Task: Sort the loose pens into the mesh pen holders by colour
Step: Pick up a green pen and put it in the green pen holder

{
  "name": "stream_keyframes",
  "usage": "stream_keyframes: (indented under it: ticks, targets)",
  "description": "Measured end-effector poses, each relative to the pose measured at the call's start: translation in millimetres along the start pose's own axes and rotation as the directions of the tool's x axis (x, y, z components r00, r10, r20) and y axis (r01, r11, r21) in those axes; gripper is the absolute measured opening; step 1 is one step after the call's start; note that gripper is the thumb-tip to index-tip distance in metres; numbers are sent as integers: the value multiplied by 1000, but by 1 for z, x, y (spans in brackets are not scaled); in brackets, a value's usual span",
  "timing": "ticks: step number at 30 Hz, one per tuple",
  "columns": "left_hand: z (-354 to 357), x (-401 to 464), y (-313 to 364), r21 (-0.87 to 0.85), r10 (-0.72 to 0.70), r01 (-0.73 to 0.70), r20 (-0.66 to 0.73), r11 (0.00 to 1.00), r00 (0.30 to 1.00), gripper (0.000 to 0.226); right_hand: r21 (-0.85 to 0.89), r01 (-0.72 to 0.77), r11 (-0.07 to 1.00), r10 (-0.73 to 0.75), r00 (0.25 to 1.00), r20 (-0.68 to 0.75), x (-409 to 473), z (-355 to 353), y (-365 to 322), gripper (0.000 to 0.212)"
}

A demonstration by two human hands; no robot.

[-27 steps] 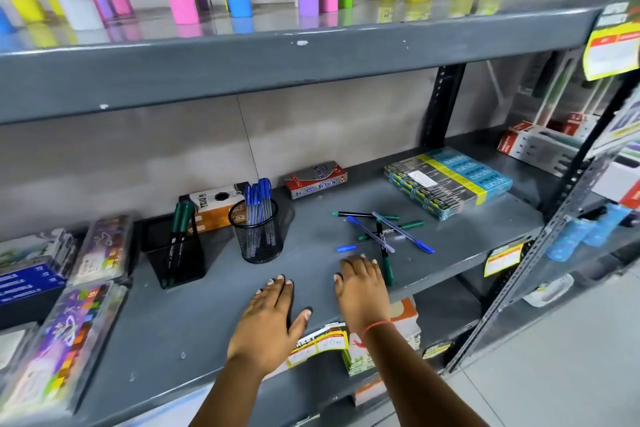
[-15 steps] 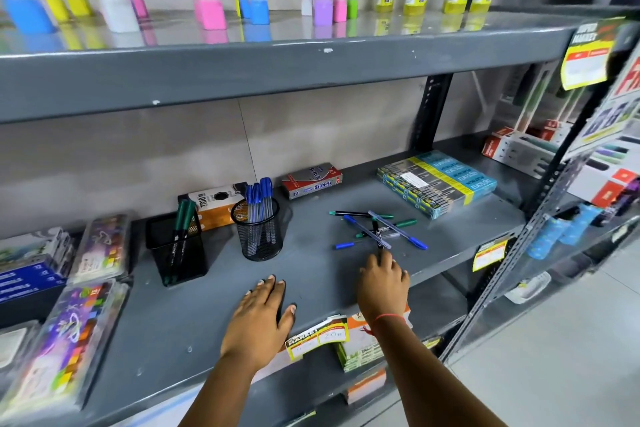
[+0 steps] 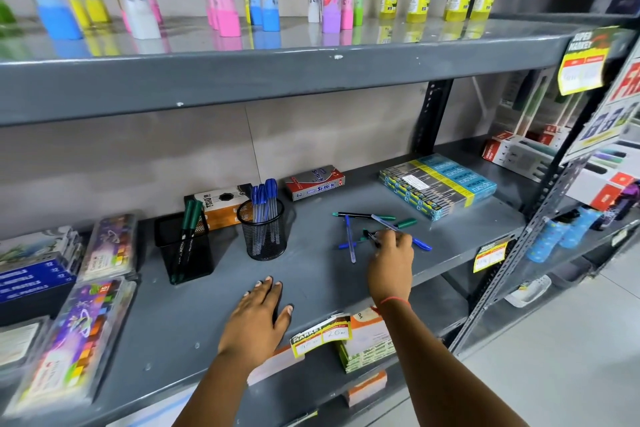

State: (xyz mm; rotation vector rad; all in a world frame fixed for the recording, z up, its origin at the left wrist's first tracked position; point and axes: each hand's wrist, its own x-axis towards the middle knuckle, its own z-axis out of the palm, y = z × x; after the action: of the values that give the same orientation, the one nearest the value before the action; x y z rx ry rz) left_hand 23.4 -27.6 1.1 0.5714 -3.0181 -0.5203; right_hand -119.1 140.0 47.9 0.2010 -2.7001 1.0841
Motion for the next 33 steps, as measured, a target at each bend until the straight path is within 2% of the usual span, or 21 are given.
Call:
stream_keyframes:
  ticks: [4, 9, 13, 16, 18, 23, 28, 33]
  targets:
    - [-8, -10, -16, -19, -40, 40, -14, 999, 999, 58, 286, -4, 958, 60, 980, -188, 13, -7, -26, 33]
    - [-18, -25, -38, -20, -117, 116, -36, 993, 992, 59, 502, 39, 864, 92, 968, -235, 19, -10, -72, 40]
    - [-25, -36, -57, -19, -161, 160, -66, 987, 985, 58, 650, 63, 758, 36, 990, -138, 12, 4, -116, 44]
    - [-29, -42, -70, -13, -189, 189, -104, 982, 976, 58, 709, 73, 702, -43, 997, -59, 1, 22, -146, 38]
    - [-30, -45, -75, -26, -205, 204, -129, 979, 970, 58, 733, 72, 677, -82, 996, -23, -5, 33, -165, 27]
    - [-27, -46, -76, -37, -196, 192, -182, 981, 964, 57, 758, 54, 650, -158, 985, 65, -12, 57, -206, 25]
    - [-26, -46, -77, -35, -193, 190, -200, 981, 961, 57, 636, 115, 763, -284, 944, 170, -22, 89, -223, 22]
    - [-25, -46, -78, -11, -181, 182, -201, 983, 963, 57, 450, 148, 881, -311, 897, 314, -32, 117, -217, 18]
